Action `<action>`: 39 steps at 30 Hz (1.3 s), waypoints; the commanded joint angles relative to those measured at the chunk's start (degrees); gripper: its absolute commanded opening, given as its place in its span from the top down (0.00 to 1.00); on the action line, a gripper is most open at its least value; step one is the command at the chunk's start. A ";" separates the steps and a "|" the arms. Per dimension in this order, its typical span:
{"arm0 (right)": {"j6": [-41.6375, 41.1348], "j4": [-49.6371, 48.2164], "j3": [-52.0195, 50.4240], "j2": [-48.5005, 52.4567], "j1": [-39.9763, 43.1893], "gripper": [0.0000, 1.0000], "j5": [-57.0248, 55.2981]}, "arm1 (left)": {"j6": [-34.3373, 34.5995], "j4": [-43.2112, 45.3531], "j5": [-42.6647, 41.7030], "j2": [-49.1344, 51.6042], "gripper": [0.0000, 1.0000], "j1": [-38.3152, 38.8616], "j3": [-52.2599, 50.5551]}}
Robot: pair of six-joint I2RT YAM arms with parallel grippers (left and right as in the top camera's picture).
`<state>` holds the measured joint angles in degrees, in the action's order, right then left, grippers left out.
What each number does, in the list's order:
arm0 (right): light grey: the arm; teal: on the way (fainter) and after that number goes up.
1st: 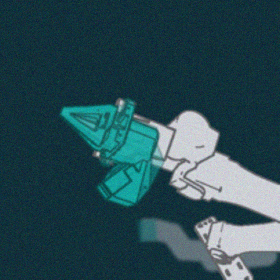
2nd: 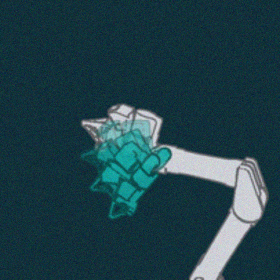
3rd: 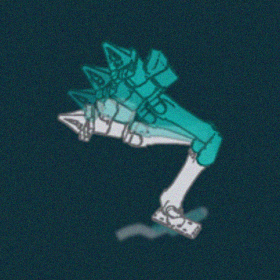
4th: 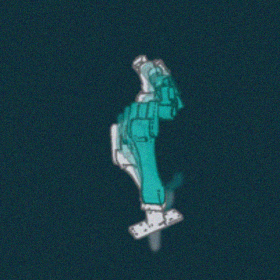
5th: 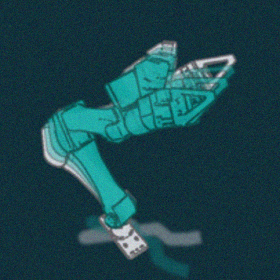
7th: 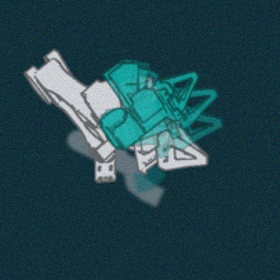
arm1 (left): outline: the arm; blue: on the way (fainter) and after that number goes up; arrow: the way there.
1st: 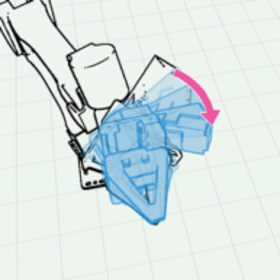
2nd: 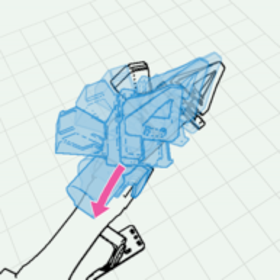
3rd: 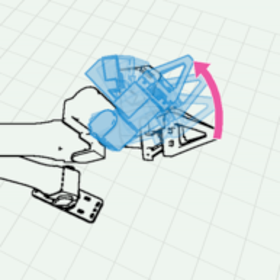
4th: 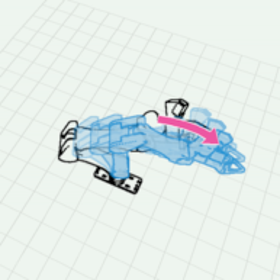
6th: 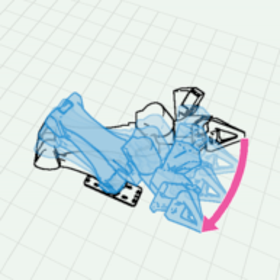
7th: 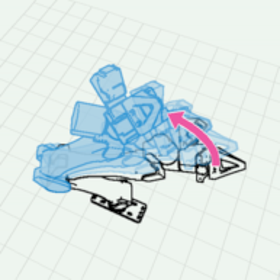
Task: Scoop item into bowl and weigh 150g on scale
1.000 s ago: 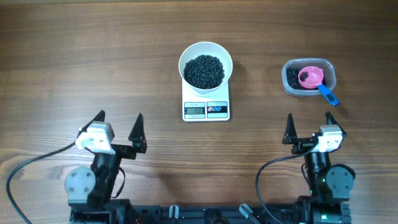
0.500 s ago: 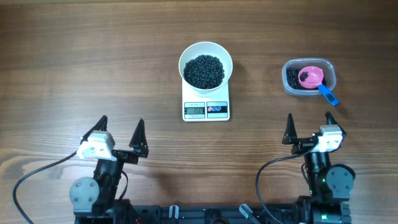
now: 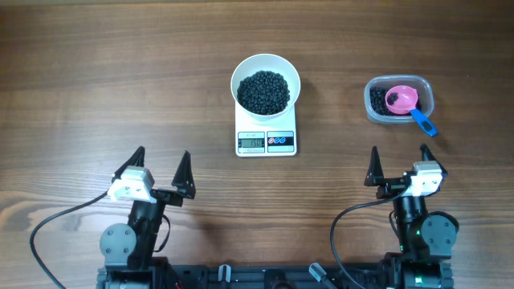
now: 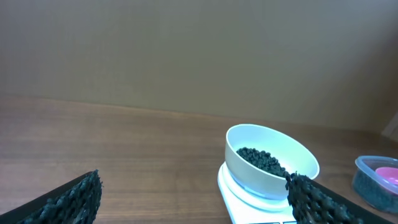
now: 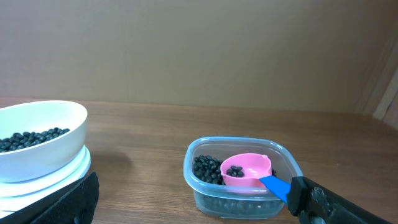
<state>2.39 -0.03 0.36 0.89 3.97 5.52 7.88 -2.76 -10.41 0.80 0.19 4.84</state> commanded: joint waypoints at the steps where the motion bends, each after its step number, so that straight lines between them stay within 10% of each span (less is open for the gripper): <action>1: -1.03 -0.17 -0.04 -0.68 -0.26 0.00 0.24 | 2.08 1.40 -0.24 -0.63 0.00 -0.42 -2.21; 28: -1.03 -0.17 -0.04 -0.68 -0.26 0.00 0.24 | 4.26 -1.11 2.97 -0.63 0.00 -0.26 -4.52; 39: -1.05 -0.17 -0.04 -0.68 -0.26 0.00 0.24 | -9.16 -1.16 3.28 -0.63 0.00 -0.26 -4.52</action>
<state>2.39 -0.05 0.36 0.89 3.99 5.52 3.64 -3.51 -8.43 0.78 0.19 0.69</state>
